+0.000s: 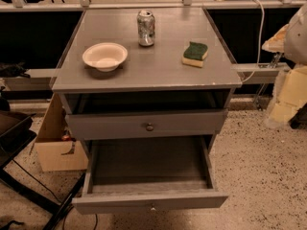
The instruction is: Place sponge into middle drawer
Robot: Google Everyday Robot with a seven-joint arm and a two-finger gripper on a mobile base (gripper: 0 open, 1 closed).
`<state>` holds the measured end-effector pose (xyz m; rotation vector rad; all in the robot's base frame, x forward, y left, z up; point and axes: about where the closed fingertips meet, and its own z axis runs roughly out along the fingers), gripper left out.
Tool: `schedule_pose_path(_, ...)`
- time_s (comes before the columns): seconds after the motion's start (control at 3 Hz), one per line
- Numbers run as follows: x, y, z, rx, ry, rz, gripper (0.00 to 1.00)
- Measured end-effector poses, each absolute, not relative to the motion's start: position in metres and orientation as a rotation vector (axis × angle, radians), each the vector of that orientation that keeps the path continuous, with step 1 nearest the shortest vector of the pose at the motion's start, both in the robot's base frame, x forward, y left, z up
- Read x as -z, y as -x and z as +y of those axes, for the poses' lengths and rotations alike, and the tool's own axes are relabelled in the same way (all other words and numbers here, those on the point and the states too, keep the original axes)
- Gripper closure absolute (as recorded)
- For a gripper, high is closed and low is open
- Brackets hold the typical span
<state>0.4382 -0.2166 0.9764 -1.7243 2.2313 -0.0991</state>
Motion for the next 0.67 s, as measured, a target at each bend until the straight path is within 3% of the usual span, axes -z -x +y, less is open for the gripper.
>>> schedule_pose_path(0.67, -0.979, -0.450, -0.214, 0.100, 1.637, 2.207, 0.00)
